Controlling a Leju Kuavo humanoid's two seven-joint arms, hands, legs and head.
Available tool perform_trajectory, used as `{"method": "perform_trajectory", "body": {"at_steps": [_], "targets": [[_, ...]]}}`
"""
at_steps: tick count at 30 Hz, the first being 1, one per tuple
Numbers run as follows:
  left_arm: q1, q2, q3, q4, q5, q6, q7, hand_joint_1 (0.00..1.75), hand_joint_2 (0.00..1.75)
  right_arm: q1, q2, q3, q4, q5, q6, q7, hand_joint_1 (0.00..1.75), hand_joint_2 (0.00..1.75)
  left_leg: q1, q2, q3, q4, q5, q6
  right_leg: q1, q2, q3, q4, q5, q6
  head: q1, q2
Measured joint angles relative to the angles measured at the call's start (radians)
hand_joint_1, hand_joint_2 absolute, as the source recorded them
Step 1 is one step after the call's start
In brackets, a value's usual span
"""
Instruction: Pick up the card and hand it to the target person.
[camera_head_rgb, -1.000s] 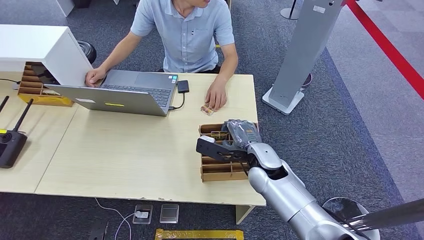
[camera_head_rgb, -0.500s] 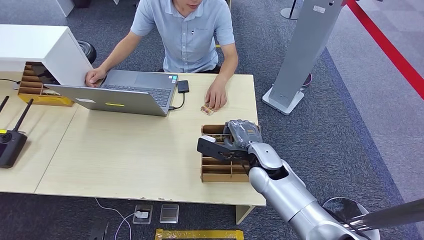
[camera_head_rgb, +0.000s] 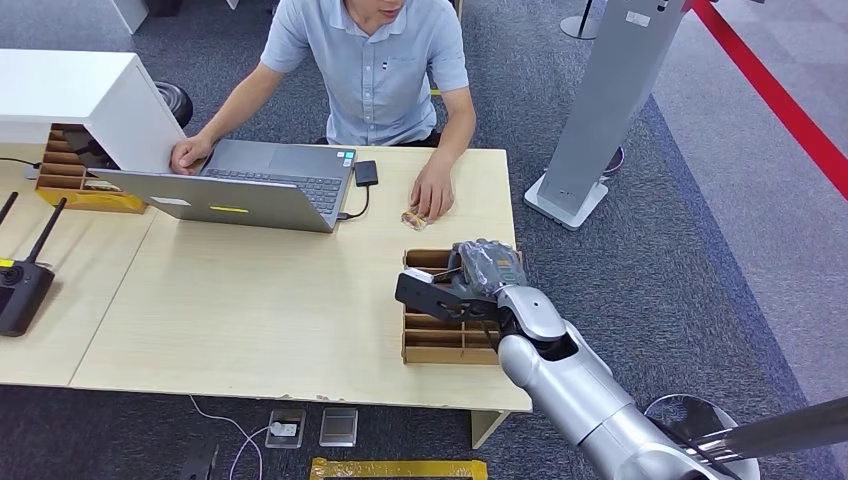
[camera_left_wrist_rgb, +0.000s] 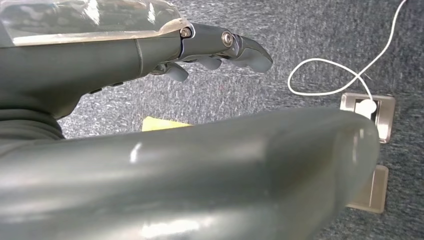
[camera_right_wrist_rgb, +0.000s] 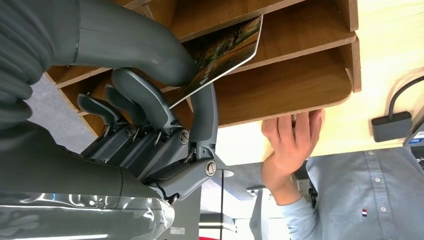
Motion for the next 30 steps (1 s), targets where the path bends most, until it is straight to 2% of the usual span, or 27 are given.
{"method": "perform_trajectory", "body": {"at_steps": [15,24,30], "targets": [[0.0,0.0,0.0,0.0,0.026,0.007,-0.001,0.0,0.0,0.001,-0.021,-0.023,-0.06,-0.021,-0.009,0.014,1.75,1.75,0.0,0.0,0.0,0.0,0.0,0.0,0.0,0.0,0.0,0.0,0.0,0.0,0.0,0.0],[0.003,0.0,0.0,0.0,0.068,0.017,-0.001,0.0,0.0,-0.026,-0.087,-0.13,-0.294,-0.075,-0.045,0.064,1.75,1.75,0.0,0.0,0.0,0.0,0.0,0.0,0.0,0.0,0.0,0.0,0.0,0.0,0.0,0.0],[0.003,-0.001,0.0,0.0,0.074,0.016,-0.001,0.0,0.0,-0.027,-0.111,-0.211,-0.43,-0.086,-0.1,0.023,1.75,1.75,0.0,0.0,0.0,0.0,0.0,0.0,0.0,0.0,0.0,0.0,0.0,0.0,0.0,0.0]]}}
